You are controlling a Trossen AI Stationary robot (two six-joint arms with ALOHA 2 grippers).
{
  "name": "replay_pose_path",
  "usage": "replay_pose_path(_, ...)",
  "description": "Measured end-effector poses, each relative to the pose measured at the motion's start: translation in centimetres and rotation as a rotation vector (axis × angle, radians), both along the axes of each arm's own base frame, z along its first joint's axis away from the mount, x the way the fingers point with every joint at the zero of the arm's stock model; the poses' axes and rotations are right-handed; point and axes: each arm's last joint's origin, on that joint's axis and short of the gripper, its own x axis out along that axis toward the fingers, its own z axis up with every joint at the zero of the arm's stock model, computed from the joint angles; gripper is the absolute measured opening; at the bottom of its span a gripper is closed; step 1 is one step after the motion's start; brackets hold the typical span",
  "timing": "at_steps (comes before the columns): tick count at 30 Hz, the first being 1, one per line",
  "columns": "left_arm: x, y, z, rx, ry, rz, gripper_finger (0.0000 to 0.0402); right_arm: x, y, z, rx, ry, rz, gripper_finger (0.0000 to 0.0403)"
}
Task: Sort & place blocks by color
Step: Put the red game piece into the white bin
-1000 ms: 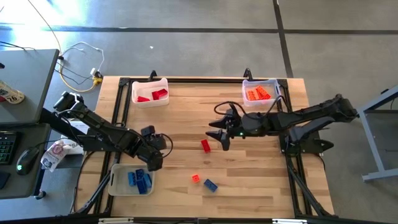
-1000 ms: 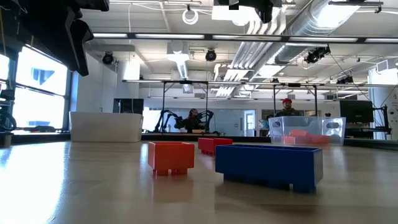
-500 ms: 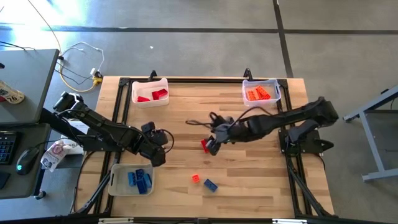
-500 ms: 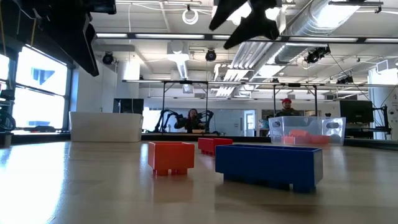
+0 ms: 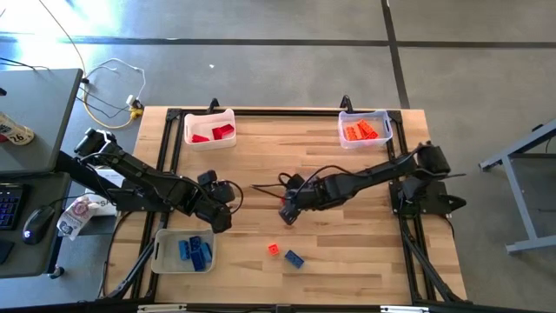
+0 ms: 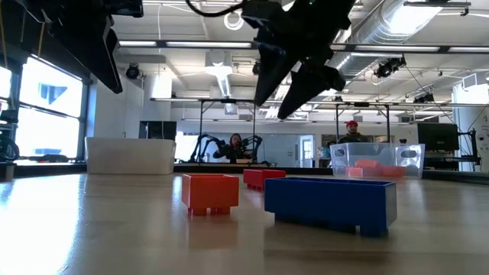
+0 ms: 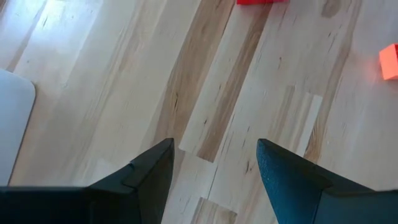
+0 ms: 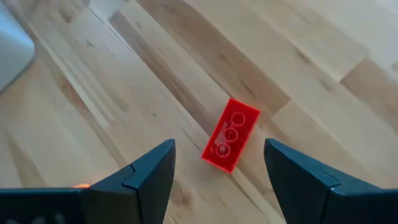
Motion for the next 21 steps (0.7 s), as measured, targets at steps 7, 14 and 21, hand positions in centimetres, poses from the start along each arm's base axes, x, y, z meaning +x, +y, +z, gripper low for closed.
replay_pose_path(7,0.0,0.0,0.0,0.002,-0.001,0.001,0.0214,0.6,0.5,-2.0,-0.012,0.034,-0.039,0.0231)
replay_pose_path(14,0.0,0.0,0.0,0.002,-0.003,0.001,0.0214,1.1,0.6,-3.8,-0.023,0.053,-0.109,0.0231)
replay_pose_path(21,0.0,0.0,0.0,0.007,-0.007,0.003,0.0214,1.6,0.7,-5.3,-0.021,0.074,-0.127,0.0231)
